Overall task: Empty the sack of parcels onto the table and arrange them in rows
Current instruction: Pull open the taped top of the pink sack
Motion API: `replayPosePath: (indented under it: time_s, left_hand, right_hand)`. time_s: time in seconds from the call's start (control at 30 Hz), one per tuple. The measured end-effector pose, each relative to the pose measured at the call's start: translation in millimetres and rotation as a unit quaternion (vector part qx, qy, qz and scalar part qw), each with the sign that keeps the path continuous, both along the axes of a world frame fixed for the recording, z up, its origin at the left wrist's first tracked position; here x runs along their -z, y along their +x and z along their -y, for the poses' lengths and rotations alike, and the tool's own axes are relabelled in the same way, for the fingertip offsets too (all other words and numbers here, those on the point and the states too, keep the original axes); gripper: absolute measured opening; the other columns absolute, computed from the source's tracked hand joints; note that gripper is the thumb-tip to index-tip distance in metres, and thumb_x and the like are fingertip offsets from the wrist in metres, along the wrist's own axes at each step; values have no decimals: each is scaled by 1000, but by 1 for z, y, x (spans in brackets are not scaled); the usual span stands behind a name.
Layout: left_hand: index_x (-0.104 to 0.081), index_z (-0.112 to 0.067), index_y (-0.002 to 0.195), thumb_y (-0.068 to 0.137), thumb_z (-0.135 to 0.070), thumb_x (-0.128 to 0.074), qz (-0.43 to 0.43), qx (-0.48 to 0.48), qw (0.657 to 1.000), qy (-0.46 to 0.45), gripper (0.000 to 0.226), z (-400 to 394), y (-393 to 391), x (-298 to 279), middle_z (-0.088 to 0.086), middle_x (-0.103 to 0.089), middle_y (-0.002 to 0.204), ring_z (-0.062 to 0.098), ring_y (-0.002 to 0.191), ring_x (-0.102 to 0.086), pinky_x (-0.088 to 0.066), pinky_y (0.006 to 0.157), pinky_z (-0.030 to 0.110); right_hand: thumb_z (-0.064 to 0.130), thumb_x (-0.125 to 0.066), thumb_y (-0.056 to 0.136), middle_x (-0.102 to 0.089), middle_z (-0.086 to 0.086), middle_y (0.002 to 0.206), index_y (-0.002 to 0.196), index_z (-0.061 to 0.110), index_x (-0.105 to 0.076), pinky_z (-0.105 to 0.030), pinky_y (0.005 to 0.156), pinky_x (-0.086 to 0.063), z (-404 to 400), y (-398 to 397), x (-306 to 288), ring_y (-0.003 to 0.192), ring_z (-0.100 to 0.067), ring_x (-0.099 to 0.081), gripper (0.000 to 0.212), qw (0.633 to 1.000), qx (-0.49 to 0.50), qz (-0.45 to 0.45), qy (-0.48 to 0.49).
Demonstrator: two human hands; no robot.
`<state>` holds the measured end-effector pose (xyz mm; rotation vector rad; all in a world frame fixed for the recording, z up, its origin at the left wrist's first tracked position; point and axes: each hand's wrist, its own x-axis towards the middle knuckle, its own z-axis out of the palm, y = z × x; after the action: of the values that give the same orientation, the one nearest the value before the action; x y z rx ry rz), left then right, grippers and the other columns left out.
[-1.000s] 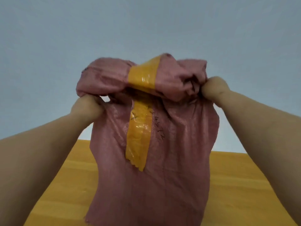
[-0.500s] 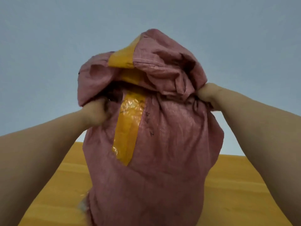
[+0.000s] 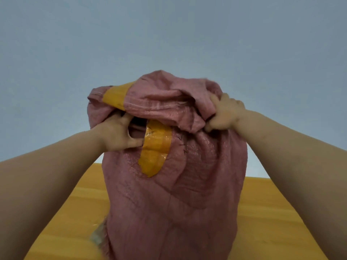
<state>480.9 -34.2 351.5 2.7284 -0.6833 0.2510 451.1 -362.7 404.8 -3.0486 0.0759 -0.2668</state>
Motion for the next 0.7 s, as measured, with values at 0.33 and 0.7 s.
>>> replayPosePath:
  time_s: [0.33, 0.7]
  left_hand:
    - [4, -41, 157, 85, -74, -44, 261, 167, 936, 166, 93, -27, -11, 7, 18, -56, 105, 32, 83, -59, -57, 63, 44]
    - [-13, -30, 159, 75, -52, -80, -93, -177, 974, -108, 109, -22, 7, -21, 4, -41, 155, 32, 140, -41, -37, 112, 37]
  right_hand:
    - [45, -48, 92, -58, -10, 135, 132, 26, -55, -51, 112, -23, 13, 14, 7, 129, -32, -50, 46, 984, 155, 61, 70]
    - [50, -51, 83, -66, -23, 119, 113, 8, -66, -35, 79, -45, -2, 11, -13, 105, -39, -63, 53, 955, 122, 94, 254]
